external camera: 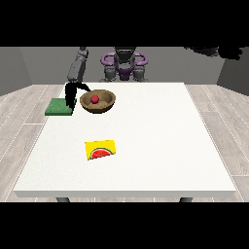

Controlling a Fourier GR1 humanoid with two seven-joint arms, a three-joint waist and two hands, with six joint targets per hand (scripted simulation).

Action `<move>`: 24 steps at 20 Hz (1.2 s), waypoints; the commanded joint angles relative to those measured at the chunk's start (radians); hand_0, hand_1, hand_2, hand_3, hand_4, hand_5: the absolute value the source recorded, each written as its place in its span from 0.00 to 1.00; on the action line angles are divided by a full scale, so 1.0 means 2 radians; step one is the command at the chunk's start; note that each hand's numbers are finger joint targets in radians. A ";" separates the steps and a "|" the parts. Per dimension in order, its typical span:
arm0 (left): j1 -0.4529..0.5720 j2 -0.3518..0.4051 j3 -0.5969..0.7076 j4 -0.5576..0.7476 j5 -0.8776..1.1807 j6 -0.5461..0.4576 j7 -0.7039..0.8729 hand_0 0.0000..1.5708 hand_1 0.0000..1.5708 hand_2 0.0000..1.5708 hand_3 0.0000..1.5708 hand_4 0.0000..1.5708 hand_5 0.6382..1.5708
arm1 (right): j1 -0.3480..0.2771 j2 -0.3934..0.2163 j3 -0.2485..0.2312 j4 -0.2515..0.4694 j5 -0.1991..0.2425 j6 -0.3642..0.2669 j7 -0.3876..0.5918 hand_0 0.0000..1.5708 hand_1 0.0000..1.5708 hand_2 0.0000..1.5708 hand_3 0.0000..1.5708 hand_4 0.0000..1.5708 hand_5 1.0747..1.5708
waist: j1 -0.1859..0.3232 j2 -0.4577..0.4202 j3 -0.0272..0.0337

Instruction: Pick the cup and pour the ball into the bowl, then pick the bowl and place it on the pad

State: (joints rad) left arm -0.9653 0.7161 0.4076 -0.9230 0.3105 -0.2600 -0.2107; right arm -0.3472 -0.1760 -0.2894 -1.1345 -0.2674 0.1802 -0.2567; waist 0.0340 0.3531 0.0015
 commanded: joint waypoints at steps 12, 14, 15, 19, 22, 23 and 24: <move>-0.042 0.036 0.008 -0.037 0.040 -0.013 0.066 0.00 0.00 0.00 0.00 0.00 0.96 | -0.054 0.000 -0.021 0.168 0.006 -0.006 -0.069 0.00 0.00 0.00 0.00 0.22 1.00 | 0.024 0.016 0.0003; -0.046 0.049 0.009 -0.032 0.043 -0.029 0.065 0.00 0.00 0.00 0.00 0.00 0.95 | -0.068 -0.002 -0.025 0.155 0.002 -0.013 -0.064 0.00 0.00 0.00 0.00 0.20 0.99 | 0.029 0.032 0.0001; -0.048 0.046 0.013 -0.029 0.043 -0.016 0.067 0.00 0.00 0.00 0.00 0.00 0.95 | -0.060 0.015 -0.019 0.146 0.004 -0.021 -0.067 0.00 0.00 0.00 0.00 0.19 0.99 | 0.024 0.023 0.0000; -0.052 0.031 0.007 -0.036 0.044 -0.009 0.062 0.00 0.00 0.00 0.00 0.00 0.96 | -0.065 0.023 -0.007 0.137 0.011 -0.029 -0.056 0.00 0.00 0.00 0.00 0.20 1.00 | 0.022 0.028 -0.0002; -0.060 0.036 0.003 -0.028 0.044 -0.017 0.069 0.00 0.00 0.00 0.00 0.00 0.97 | -0.060 0.053 0.012 0.116 0.028 -0.060 -0.041 0.00 0.00 0.00 0.00 0.28 1.00 | 0.028 0.023 -0.0007; -0.063 0.032 -0.007 -0.040 0.048 -0.026 0.082 0.00 0.00 0.00 0.00 0.00 0.97 | -0.083 0.035 -0.001 0.124 0.028 -0.077 -0.021 0.00 0.00 0.00 0.00 0.28 1.00 | 0.051 0.019 -0.0004; -0.074 0.034 -0.006 -0.040 0.043 -0.015 0.076 0.00 0.00 0.00 0.00 0.00 0.96 | -0.094 0.048 -0.002 0.116 0.027 -0.086 -0.033 0.00 0.00 0.00 0.00 0.28 1.00 | 0.047 0.037 -0.0002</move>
State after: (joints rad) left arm -1.0843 0.7860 0.4054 -0.9956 0.3956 -0.2919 -0.0637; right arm -0.4436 -0.1550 -0.3047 -0.9651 -0.2091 0.0745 -0.3562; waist 0.0768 0.3672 -0.0337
